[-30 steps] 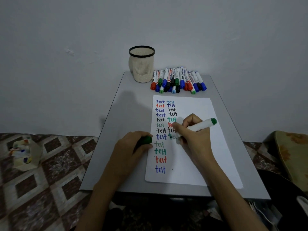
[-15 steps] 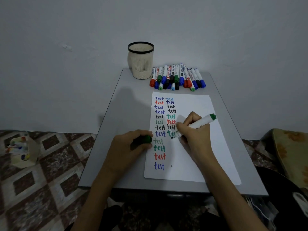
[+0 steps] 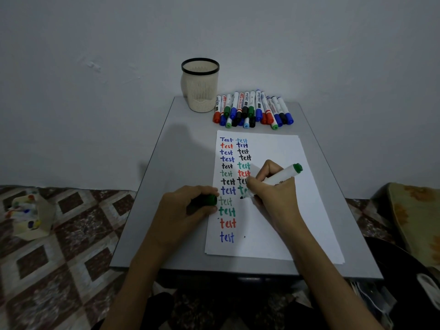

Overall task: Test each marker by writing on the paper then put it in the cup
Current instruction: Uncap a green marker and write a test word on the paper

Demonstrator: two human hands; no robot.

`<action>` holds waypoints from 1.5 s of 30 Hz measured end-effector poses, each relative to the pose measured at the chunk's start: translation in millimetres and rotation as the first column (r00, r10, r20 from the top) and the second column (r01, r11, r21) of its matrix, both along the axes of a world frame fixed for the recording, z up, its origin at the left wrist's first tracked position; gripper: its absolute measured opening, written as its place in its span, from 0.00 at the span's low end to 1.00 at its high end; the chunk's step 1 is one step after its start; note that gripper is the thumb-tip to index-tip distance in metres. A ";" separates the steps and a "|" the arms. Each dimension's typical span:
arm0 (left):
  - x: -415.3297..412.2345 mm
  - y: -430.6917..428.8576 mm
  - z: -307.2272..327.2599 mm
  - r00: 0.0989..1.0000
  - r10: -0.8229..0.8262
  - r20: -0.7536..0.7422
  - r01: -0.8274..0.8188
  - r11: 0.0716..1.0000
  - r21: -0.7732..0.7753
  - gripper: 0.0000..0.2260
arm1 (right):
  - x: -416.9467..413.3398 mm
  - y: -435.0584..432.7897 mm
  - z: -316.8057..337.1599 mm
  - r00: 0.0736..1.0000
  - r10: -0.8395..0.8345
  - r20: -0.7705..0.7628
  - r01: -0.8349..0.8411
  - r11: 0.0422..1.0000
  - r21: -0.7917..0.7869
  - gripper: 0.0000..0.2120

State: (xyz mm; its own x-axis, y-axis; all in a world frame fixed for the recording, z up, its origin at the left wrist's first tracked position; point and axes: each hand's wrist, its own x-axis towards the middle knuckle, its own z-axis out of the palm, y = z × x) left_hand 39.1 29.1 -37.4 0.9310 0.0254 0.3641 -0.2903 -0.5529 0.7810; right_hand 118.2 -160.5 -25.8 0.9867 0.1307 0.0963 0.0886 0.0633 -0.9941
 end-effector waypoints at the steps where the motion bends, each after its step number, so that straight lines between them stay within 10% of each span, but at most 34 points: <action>1: 0.1 0.2 -0.2 1.000 0.001 0.001 -0.001 1.000 0.002 0.13 | -0.5 0.1 0.5 1.000 0.000 0.003 0.000 1.000 -0.005 0.14; 45: 0.1 0.5 -0.3 1.000 0.001 0.001 -0.001 1.000 -0.002 0.12 | -11.5 -1.1 12.0 0.997 -0.031 0.070 0.037 0.995 -0.087 0.12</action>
